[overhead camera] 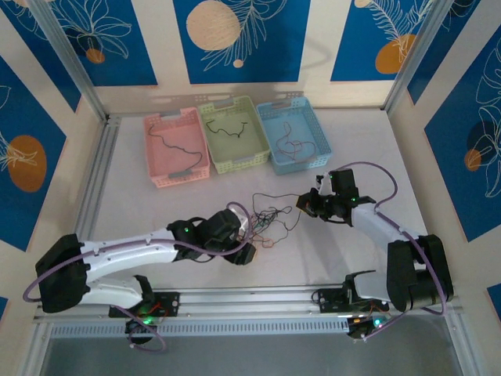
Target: Untangle the cables
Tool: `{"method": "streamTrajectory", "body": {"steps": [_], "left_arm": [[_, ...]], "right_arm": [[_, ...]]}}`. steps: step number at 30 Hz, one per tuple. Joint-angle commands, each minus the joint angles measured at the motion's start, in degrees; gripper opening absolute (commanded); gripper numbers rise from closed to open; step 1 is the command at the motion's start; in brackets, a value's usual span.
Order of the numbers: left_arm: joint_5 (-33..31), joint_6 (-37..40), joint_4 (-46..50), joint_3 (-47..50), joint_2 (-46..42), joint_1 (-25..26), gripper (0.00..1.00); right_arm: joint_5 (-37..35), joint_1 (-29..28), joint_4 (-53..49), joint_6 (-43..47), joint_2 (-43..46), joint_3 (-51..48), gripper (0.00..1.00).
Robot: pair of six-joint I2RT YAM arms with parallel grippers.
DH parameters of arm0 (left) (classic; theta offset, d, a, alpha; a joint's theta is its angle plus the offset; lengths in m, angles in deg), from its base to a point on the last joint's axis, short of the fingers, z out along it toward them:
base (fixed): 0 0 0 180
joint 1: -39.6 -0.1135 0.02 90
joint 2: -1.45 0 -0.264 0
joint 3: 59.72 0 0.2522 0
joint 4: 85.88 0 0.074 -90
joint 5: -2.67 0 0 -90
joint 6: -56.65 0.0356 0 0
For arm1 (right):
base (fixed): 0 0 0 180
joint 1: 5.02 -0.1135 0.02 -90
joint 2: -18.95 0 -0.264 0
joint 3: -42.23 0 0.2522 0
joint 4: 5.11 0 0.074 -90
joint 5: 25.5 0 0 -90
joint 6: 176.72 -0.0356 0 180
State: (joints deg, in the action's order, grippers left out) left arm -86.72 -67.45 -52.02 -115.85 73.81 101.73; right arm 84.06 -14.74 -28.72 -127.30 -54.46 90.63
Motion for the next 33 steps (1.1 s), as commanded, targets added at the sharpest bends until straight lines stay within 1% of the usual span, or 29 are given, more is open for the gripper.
{"method": "streamTrajectory", "body": {"steps": [1, 8, 12, 14, 17, 20, 28, 33], "left_arm": [[-2.42, -4.37, -1.86, 1.44, 2.01, 0.17, 0.69], [-3.07, -4.48, -3.23, -0.58, 6.91, 0.11, 0.63], [-2.27, -4.47, -4.17, -1.66, 9.98, -0.18, 0.61], [-0.79, -4.43, -5.97, -1.64, 10.98, -1.43, 0.59], [-0.84, -4.48, -6.84, -2.04, 11.75, -2.98, 0.57], [1.07, -4.25, -9.12, -2.01, 12.4, -4.37, 0.55], [3.32, -3.8, -11.43, -1.52, 13.95, -6.03, 0.51], [4.64, -3.88, -12.96, -0.88, 13.96, -6.58, 0.45]], "right_arm": [[1.72, 0.33, 0.09, -0.29, -0.33, 0.66, 0.0], [1.89, 0.44, 0.15, -0.21, -0.41, 0.61, 0.0], [2.07, 0.5, 0.18, -0.2, -0.71, 0.79, 0.0], [2.16, 0.53, 0.12, -0.2, -0.94, 0.85, 0.0], [2.31, 0.55, 0.16, -0.08, -1.16, 1.01, 0.0], [2.42, 0.51, 0.17, -0.15, -1.38, 1.12, 0.0], [2.61, 0.5, 0.12, 0.01, -1.97, 1.33, 0.0], [2.69, 0.46, 0.01, 0.02, -2.29, 1.52, 0.0]]}}
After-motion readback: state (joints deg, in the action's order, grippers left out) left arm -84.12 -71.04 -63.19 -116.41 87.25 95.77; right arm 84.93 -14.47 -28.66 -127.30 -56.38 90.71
